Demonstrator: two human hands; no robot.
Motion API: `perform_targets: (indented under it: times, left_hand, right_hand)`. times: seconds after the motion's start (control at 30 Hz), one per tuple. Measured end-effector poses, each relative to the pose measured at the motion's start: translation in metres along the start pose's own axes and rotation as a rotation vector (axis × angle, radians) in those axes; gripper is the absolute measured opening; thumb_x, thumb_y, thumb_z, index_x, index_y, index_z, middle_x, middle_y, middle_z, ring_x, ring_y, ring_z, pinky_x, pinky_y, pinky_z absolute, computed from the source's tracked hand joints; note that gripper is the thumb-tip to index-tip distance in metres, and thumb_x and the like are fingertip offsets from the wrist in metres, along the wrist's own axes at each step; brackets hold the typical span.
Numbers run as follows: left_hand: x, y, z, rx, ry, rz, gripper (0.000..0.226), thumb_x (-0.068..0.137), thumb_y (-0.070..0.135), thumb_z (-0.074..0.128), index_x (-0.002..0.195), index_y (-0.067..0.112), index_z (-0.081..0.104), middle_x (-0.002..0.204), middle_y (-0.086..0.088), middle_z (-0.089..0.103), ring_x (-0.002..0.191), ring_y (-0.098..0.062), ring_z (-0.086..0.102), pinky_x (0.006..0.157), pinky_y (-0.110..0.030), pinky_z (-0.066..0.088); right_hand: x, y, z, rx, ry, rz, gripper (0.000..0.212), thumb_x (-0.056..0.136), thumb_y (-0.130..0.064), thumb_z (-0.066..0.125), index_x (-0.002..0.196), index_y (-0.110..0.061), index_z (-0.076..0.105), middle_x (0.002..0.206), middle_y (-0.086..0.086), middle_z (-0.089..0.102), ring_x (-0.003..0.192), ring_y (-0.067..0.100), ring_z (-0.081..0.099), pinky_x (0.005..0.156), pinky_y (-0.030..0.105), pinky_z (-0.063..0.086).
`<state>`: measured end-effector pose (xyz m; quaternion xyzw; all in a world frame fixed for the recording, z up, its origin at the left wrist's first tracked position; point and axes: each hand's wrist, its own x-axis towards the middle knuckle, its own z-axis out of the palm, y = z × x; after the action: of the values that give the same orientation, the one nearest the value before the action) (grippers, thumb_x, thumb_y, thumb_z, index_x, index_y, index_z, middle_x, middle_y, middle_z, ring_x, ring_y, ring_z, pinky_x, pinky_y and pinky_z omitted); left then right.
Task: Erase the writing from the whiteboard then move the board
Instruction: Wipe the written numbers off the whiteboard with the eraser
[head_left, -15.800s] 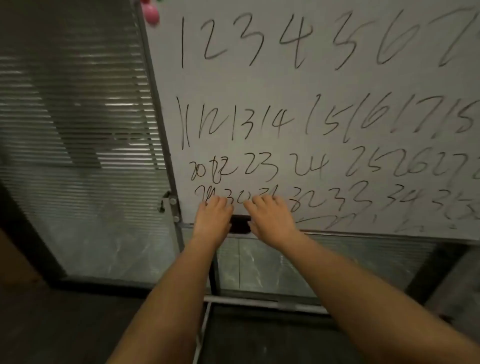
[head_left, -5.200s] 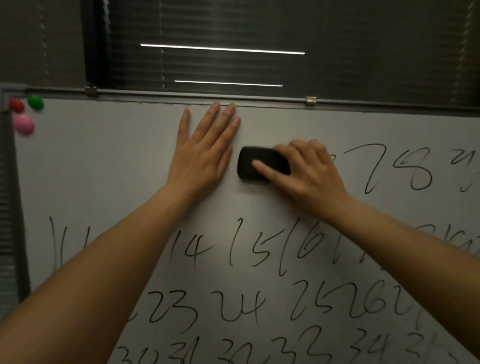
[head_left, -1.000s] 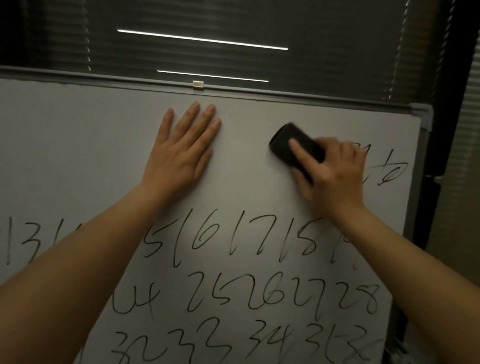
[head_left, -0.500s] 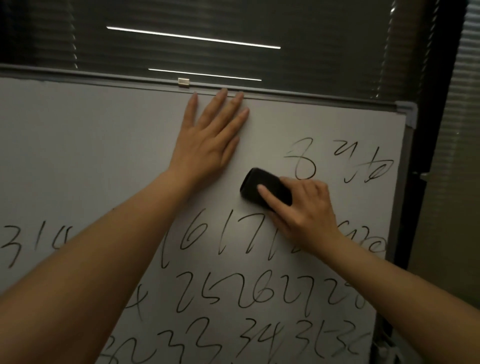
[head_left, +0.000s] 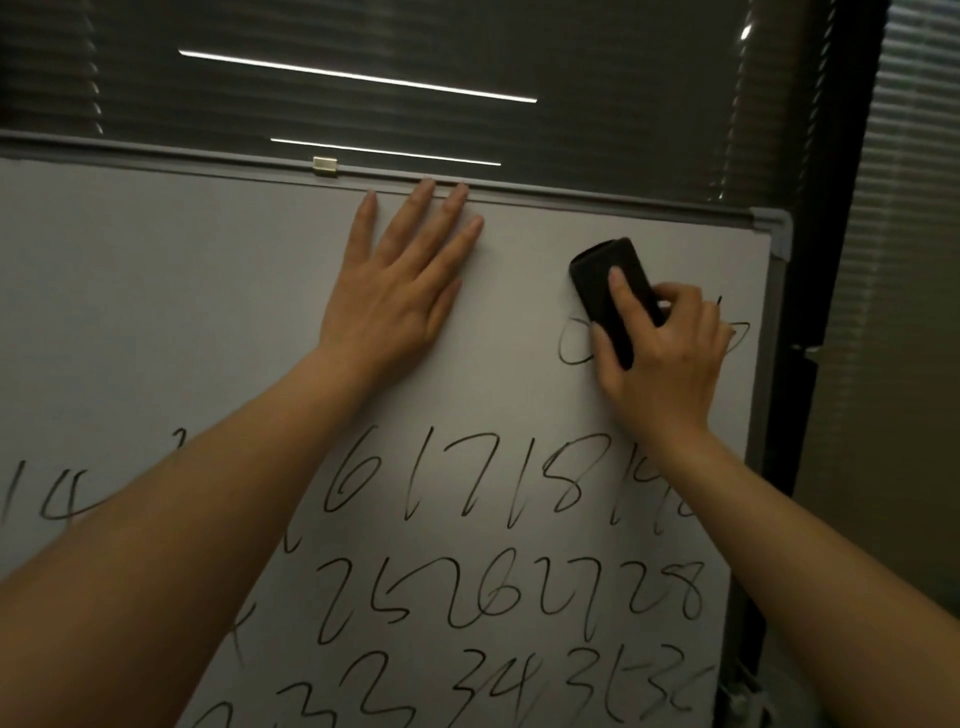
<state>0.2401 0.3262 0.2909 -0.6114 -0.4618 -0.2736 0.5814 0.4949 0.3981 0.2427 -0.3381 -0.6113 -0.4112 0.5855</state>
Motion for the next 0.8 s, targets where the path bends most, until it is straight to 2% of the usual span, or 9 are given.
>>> perform_targets:
  times: [0.1, 0.2, 0.3, 0.37, 0.5, 0.6, 0.7, 0.8]
  left_hand:
    - [-0.006, 0.003, 0.004, -0.006, -0.010, 0.069, 0.052, 0.105, 0.035, 0.022, 0.154, 0.017, 0.022, 0.161, -0.009, 0.019, 0.148, -0.029, 0.013, 0.118, -0.054, 0.008]
    - [-0.014, 0.009, 0.009, -0.002, -0.024, 0.077, 0.053, 0.104, 0.036, 0.023, 0.154, 0.017, 0.023, 0.160, -0.010, 0.020, 0.148, -0.029, 0.015, 0.118, -0.054, 0.008]
    - [-0.014, 0.015, 0.013, 0.008, -0.026, 0.070, 0.054, 0.104, 0.037, 0.022, 0.154, 0.016, 0.023, 0.161, -0.009, 0.019, 0.148, -0.029, 0.014, 0.118, -0.054, 0.008]
    - [-0.011, 0.017, 0.015, 0.004, -0.036, 0.069, 0.055, 0.104, 0.038, 0.021, 0.154, 0.016, 0.022, 0.161, -0.009, 0.017, 0.148, -0.028, 0.012, 0.118, -0.054, 0.008]
    - [-0.012, 0.013, 0.017, -0.008, -0.039, 0.066, 0.056, 0.104, 0.039, 0.020, 0.155, 0.016, 0.021, 0.161, -0.009, 0.016, 0.149, -0.029, 0.011, 0.118, -0.056, 0.008]
    - [-0.013, 0.010, 0.016, -0.019, -0.041, 0.068, 0.056, 0.104, 0.039, 0.020, 0.154, 0.015, 0.023, 0.161, -0.009, 0.017, 0.149, -0.030, 0.012, 0.117, -0.058, 0.010]
    - [-0.014, 0.009, 0.017, -0.022, -0.049, 0.069, 0.056, 0.104, 0.039, 0.020, 0.154, 0.016, 0.023, 0.161, -0.009, 0.017, 0.149, -0.030, 0.012, 0.117, -0.058, 0.010]
    - [-0.014, 0.008, 0.018, -0.023, -0.049, 0.067, 0.056, 0.104, 0.039, 0.020, 0.155, 0.016, 0.022, 0.161, -0.009, 0.016, 0.149, -0.029, 0.011, 0.117, -0.058, 0.009]
  right_hand:
    - [-0.026, -0.008, 0.002, 0.040, -0.016, -0.218, 0.050, 0.090, -0.032, 0.058, 0.136, -0.019, 0.045, 0.108, 0.022, 0.053, 0.087, 0.033, 0.048, 0.073, 0.039, 0.033]
    - [-0.047, -0.005, -0.001, 0.059, -0.032, -0.436, 0.045, 0.090, -0.030, 0.060, 0.133, -0.020, 0.049, 0.113, 0.019, 0.051, 0.088, 0.033, 0.052, 0.074, 0.039, 0.033]
    - [-0.042, 0.013, -0.001, 0.033, -0.037, -0.523, 0.043, 0.092, -0.030, 0.057, 0.133, -0.023, 0.049, 0.118, 0.017, 0.049, 0.091, 0.031, 0.049, 0.076, 0.039, 0.033]
    - [-0.029, 0.030, 0.002, -0.004, -0.038, -0.451, 0.046, 0.091, -0.032, 0.057, 0.135, -0.024, 0.047, 0.118, 0.018, 0.049, 0.091, 0.033, 0.051, 0.077, 0.040, 0.033]
    - [-0.010, 0.048, 0.004, -0.046, -0.037, -0.023, 0.050, 0.088, -0.034, 0.059, 0.136, -0.025, 0.048, 0.114, 0.021, 0.053, 0.094, 0.037, 0.051, 0.079, 0.042, 0.035]
    - [-0.014, 0.042, 0.007, -0.029, -0.009, 0.135, 0.048, 0.087, -0.033, 0.061, 0.134, -0.022, 0.054, 0.110, 0.022, 0.054, 0.091, 0.037, 0.050, 0.076, 0.041, 0.036]
    - [-0.033, 0.024, 0.010, 0.012, -0.001, 0.045, 0.051, 0.087, -0.033, 0.060, 0.136, -0.021, 0.050, 0.107, 0.022, 0.053, 0.091, 0.033, 0.047, 0.075, 0.037, 0.031]
    - [-0.055, 0.015, 0.006, 0.035, -0.052, -0.224, 0.051, 0.088, -0.033, 0.059, 0.136, -0.021, 0.045, 0.109, 0.019, 0.052, 0.090, 0.031, 0.048, 0.074, 0.037, 0.030]
